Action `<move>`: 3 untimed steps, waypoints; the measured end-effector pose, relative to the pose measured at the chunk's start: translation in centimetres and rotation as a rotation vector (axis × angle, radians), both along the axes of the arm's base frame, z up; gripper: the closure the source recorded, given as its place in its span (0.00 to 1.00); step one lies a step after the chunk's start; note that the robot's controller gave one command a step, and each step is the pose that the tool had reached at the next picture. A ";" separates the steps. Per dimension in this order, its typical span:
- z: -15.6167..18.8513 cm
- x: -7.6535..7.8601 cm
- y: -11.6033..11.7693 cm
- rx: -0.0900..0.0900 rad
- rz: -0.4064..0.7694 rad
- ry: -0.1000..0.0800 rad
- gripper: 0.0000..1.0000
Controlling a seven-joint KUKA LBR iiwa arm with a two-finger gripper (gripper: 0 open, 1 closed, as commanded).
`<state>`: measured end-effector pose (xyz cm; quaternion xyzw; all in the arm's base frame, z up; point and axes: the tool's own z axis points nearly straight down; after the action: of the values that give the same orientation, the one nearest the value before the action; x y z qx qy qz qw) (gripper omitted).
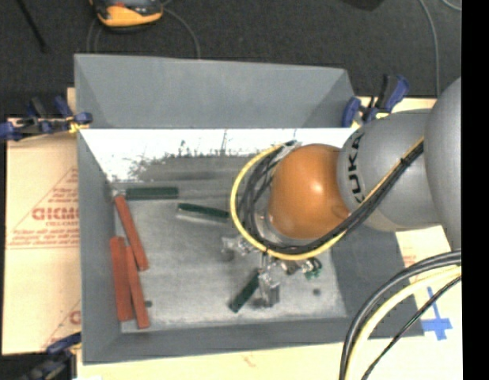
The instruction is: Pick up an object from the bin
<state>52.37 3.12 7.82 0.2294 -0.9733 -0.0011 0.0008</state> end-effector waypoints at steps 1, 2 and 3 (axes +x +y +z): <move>0.4 0.1 -0.1 0.000 -0.001 -0.006 1.00; 0.4 0.1 -0.1 0.000 -0.001 -0.006 1.00; 2.7 -1.1 -0.2 0.000 -0.005 -0.004 1.00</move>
Offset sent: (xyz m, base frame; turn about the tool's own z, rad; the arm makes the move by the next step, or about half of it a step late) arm 0.0000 0.0000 0.0000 0.0000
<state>51.31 2.97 10.49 0.2269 -0.9739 -0.0005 -0.0013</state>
